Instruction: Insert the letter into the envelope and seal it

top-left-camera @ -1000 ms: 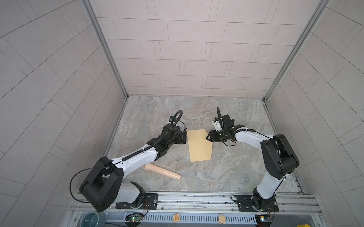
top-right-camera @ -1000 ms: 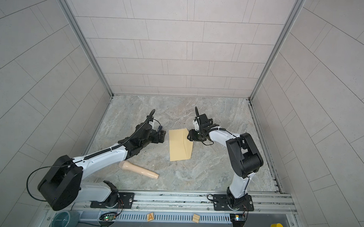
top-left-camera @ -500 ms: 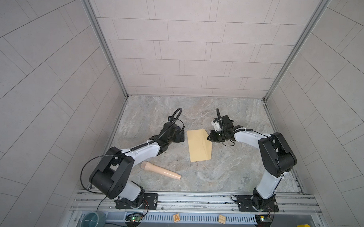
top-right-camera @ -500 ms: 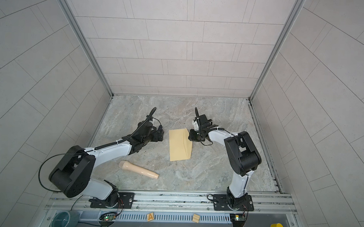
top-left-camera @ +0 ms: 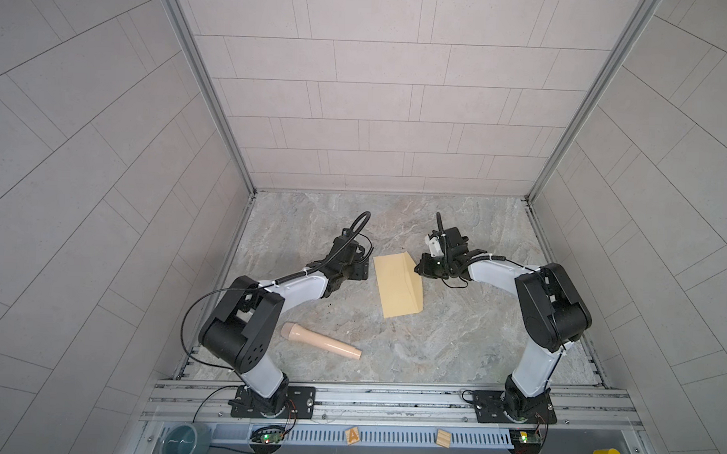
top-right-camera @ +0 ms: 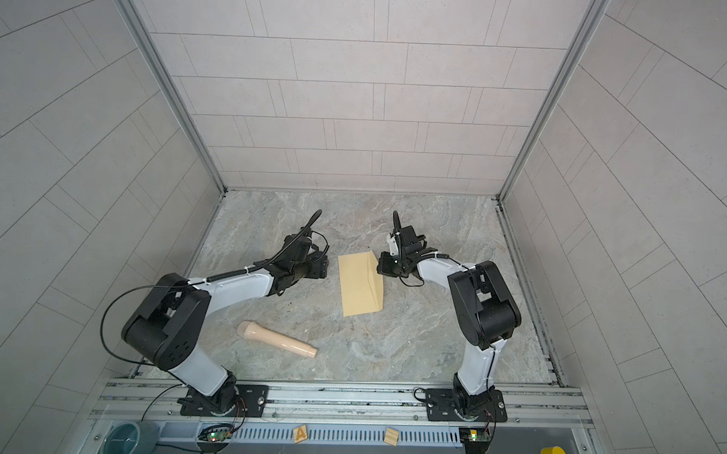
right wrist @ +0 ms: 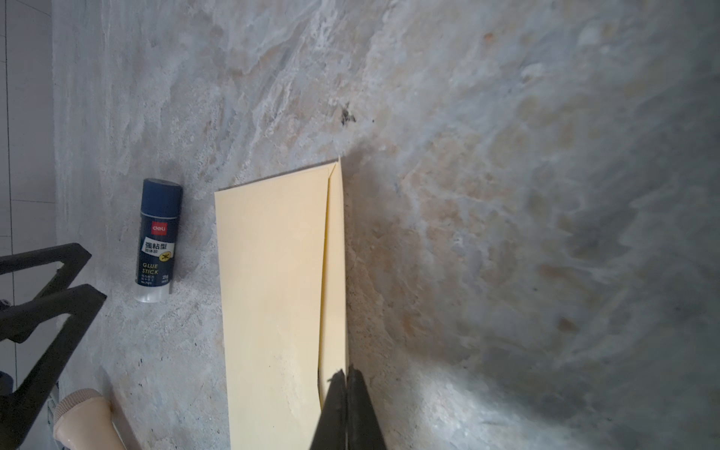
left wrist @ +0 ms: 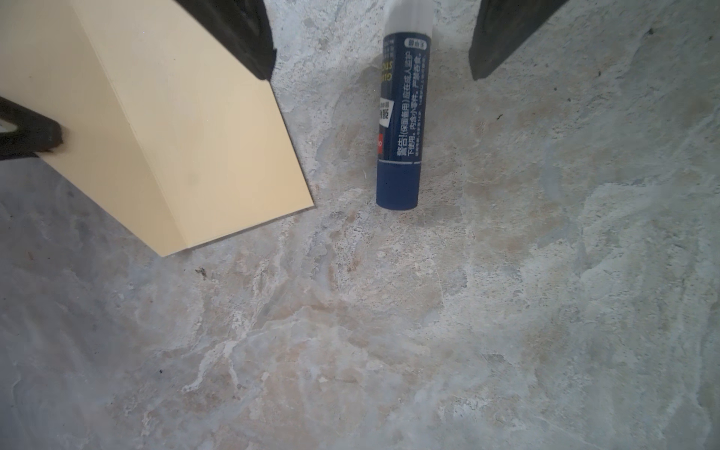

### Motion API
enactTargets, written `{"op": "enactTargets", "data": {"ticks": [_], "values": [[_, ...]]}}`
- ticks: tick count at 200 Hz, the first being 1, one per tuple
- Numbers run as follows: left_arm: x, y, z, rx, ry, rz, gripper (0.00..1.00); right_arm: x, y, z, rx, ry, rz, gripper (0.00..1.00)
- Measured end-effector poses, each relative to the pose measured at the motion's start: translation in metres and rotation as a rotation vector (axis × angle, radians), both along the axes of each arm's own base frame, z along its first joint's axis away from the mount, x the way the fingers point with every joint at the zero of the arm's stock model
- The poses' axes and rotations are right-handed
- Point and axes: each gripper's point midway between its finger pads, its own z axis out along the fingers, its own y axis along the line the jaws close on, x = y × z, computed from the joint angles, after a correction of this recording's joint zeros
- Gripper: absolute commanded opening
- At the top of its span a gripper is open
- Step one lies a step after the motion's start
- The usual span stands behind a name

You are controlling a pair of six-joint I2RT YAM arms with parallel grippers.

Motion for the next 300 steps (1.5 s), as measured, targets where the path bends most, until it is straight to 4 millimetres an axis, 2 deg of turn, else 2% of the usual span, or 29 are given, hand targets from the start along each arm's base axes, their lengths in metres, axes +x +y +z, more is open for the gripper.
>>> {"op": "enactTargets", "data": {"ticks": [41,79,103,132,184,221,241,261,300], "values": [[0.007,-0.005,-0.010,0.054,0.058,-0.033,0.78,0.009,0.002,-0.003,0.038,0.003,-0.041,0.00],[0.002,-0.001,-0.027,0.093,0.111,-0.041,0.74,0.018,0.003,0.004,0.071,-0.022,-0.075,0.00],[-0.001,0.001,-0.037,0.113,0.141,-0.046,0.72,0.022,0.004,0.008,0.090,-0.034,-0.085,0.04],[0.001,0.000,-0.040,0.121,0.149,-0.049,0.69,0.022,0.005,0.009,0.103,-0.032,-0.083,0.06],[0.002,0.000,-0.047,0.130,0.163,-0.049,0.62,0.020,0.005,-0.004,0.088,-0.001,-0.075,0.06],[0.002,0.001,-0.051,0.139,0.169,-0.046,0.55,0.021,0.007,-0.001,0.084,-0.006,-0.059,0.12],[0.003,0.002,-0.051,0.143,0.168,-0.043,0.49,0.022,0.007,0.001,0.081,-0.008,-0.049,0.20],[0.006,0.001,-0.051,0.143,0.165,-0.042,0.42,0.023,0.008,0.003,0.074,-0.014,-0.034,0.32],[0.006,0.000,-0.051,0.143,0.165,-0.042,0.23,0.021,0.004,0.001,0.036,-0.016,-0.019,0.54]]}}
